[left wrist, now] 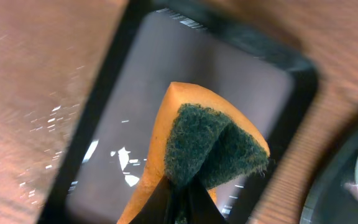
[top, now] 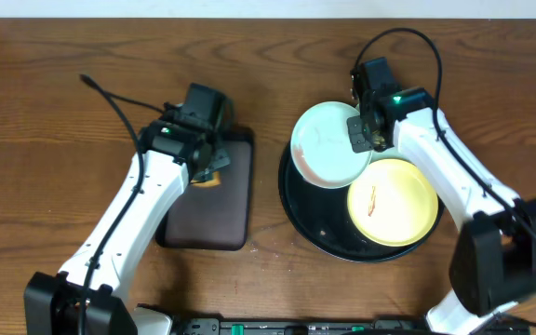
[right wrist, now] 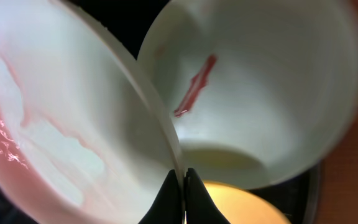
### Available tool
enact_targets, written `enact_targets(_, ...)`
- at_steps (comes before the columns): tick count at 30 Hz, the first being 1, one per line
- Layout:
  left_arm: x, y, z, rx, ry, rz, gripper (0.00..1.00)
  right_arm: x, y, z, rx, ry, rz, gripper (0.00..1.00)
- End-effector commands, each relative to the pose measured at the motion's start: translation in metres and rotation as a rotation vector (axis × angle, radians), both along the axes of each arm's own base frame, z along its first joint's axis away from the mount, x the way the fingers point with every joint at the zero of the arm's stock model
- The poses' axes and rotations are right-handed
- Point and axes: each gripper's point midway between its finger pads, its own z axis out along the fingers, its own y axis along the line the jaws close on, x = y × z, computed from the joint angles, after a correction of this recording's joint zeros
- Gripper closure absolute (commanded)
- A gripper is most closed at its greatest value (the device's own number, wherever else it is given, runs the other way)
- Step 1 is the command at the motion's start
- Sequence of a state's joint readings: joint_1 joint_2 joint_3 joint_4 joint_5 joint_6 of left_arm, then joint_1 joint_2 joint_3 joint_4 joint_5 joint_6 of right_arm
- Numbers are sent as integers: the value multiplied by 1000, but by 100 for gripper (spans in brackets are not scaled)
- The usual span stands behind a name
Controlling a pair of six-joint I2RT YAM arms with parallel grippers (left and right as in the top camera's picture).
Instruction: Clean dirty plates on tray and stack at the side
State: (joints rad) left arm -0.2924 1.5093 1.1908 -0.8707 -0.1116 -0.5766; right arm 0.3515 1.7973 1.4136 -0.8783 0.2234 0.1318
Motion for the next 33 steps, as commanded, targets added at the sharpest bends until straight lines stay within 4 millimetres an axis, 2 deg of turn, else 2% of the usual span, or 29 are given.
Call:
enact_targets(1, -11, 27, -19, 56, 51, 52, 93, 7, -9, 42, -147, -144, 2, 99)
enact_targets(7, -21, 37, -37, 64, 86, 74, 92, 4, -13, 76, -313, -262, 3, 99)
enact_targets(15, -20, 37, -39, 68, 77, 75, 92, -10, 14, 112, -547, -391, 102, 99)
enact_targets(19, -17, 40, -38, 81, 64, 80, 90, -18, 31, 121, -599, -437, 139, 99)
enact_targets(22, -18, 40, -38, 82, 66, 79, 83, -25, 39, 125, -631, -453, 164, 99)
enact_targets(24, -18, 40, -38, 82, 66, 80, 68, -28, 42, 128, -652, -465, 173, 99)
enact_targets(25, -17, 40, -38, 81, 65, 80, 57, -30, 44, 133, -672, -484, 173, 99)
enact_targets(33, -18, 39, -39, 79, 66, 79, 34, -39, 41, 161, -632, -556, 143, 99)
